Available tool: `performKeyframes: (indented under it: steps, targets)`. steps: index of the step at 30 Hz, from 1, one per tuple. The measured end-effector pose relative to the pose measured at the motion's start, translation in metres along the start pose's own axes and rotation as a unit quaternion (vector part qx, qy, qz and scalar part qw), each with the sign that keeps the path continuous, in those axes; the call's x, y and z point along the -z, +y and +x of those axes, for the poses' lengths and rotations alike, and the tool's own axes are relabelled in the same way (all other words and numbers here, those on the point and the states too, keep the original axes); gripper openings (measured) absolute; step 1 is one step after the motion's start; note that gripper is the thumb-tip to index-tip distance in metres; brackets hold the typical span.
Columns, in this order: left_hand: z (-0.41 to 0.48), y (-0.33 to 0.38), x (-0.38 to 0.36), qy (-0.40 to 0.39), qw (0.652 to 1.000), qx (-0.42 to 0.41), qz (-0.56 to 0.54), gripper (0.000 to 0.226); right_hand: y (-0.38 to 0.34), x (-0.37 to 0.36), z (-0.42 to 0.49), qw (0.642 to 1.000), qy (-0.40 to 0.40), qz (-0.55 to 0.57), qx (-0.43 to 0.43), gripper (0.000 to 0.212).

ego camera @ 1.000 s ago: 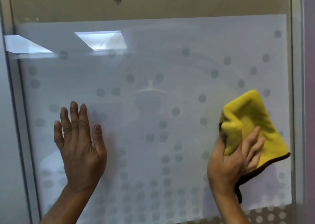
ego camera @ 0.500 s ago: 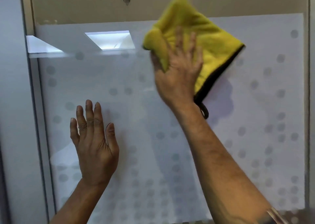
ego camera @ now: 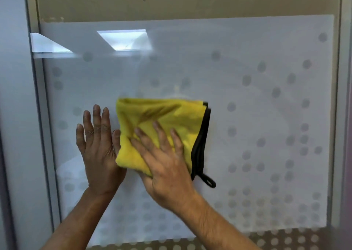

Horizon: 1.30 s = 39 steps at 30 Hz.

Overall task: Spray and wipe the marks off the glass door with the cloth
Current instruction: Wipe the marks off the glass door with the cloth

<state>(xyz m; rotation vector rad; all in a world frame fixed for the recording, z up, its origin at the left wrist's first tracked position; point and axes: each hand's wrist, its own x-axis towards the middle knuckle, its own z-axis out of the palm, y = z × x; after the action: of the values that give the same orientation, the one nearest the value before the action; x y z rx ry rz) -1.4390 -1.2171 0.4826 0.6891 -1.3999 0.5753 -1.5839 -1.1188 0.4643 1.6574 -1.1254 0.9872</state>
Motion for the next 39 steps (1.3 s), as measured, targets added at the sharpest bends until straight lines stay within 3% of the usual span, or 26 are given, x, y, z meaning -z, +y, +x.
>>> performKeyframes:
  steps: [7,12,16,18,21,24,28,32,35,37,39]
  targets:
    - [0.001,0.003,0.004,-0.023,1.000,0.012,-0.002,0.065,-0.006,-0.012,-0.094,0.997,-0.059,-0.027,0.033,0.066]
    - [-0.009,0.019,0.006,-0.003,0.998,0.047,-0.040,0.058,0.006,-0.008,-0.153,0.992,-0.084,-0.062,0.065,0.068]
    - [-0.040,0.033,0.023,0.032,0.996,-0.019,-0.080,0.046,0.021,-0.003,-0.199,0.990,-0.108,-0.085,0.039,0.074]
    - [-0.061,0.041,0.034,-0.004,0.991,-0.055,-0.119,0.048,0.027,-0.001,-0.217,0.993,-0.090,-0.082,0.008,0.067]
    - [-0.086,0.058,0.043,-0.129,0.971,-0.093,-0.176,0.066,0.033,0.004,-0.230,0.997,-0.058,-0.054,-0.023,0.068]
    - [-0.101,0.075,0.043,-0.227,0.948,-0.121,-0.188,0.075,0.038,0.009,-0.229,0.998,-0.054,-0.022,-0.013,0.089]
    - [-0.109,0.094,0.041,-0.258,0.940,-0.128,-0.182,0.037,0.045,0.021,-0.235,0.998,-0.066,0.001,-0.021,0.086]
    - [-0.117,0.117,0.050,-0.298,0.923,-0.039,-0.240,0.011,0.048,0.038,-0.249,0.996,-0.079,-0.008,-0.039,0.069]
    - [-0.127,0.137,0.063,-0.337,0.882,0.110,-0.311,0.014,0.043,0.056,-0.258,0.992,-0.109,-0.030,-0.048,0.056]
    - [-0.131,0.145,0.071,-0.351,0.839,0.206,-0.361,0.012,0.032,0.071,-0.265,0.992,-0.108,-0.015,-0.067,0.066]
    - [-0.133,0.148,0.080,-0.343,0.808,0.262,-0.400,0.007,0.019,0.085,-0.269,0.990,-0.059,0.038,-0.123,0.076]
